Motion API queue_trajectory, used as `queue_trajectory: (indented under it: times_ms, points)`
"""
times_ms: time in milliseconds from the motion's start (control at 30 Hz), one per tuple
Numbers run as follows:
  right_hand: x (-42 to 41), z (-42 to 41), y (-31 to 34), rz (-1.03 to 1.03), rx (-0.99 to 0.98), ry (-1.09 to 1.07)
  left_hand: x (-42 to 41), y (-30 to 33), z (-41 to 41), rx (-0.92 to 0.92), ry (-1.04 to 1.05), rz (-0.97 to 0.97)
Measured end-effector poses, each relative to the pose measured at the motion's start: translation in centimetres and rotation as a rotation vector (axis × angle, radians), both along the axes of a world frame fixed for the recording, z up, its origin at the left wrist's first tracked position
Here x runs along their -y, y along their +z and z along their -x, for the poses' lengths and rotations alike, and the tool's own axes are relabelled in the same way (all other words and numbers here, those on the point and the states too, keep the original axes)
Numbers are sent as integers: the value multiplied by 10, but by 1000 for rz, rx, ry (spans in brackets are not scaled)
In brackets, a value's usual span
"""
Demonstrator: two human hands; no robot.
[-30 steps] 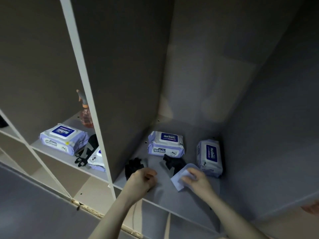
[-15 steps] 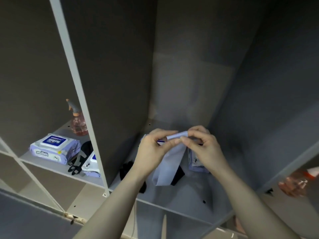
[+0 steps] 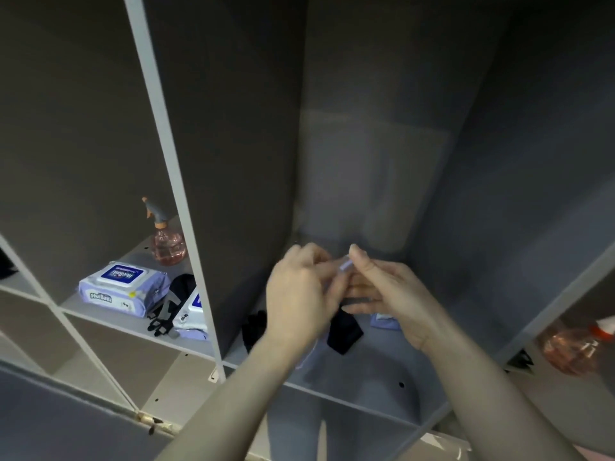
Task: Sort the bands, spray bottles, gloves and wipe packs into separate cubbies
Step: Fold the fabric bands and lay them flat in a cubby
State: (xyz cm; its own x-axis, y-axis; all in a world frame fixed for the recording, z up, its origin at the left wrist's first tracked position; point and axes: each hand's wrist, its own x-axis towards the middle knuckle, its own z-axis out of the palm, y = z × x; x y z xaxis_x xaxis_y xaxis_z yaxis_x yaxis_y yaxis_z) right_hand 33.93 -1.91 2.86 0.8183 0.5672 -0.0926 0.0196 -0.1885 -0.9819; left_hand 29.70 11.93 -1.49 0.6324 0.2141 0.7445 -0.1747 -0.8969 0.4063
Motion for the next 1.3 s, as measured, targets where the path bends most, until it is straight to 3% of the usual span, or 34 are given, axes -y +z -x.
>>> queue_trajectory:
  times_ms: [100,200,333,433,500,600,800,933,1167,1300]
  points:
    - [1,6,-3,-50,-32,-73,19,-19,7,-28,76,-166]
    - [2,2,-16,21,53,-238,29,-31,12,-78,1,-143]
    - [15,-7,-18,361,523,-214,15,-27,15,-4,-93,256]
    - [21,-7,-9,600,687,-44,8,-24,13,-287,-456,722]
    - [24,-4,-7,659,743,13,11,-30,9,-444,-668,917]
    - [25,0,-6,571,704,4,17,-41,9,-469,-718,1013]
    - [31,10,-8,367,587,-28,26,-56,26,-806,-830,1102]
    - [45,17,-16,265,411,-129,19,-58,40,-916,-969,1202]
    - [83,50,-47,197,255,-420,-18,-54,44,-1286,-1030,911]
    - [120,69,-52,153,190,-644,-27,-55,43,-1377,-1050,830]
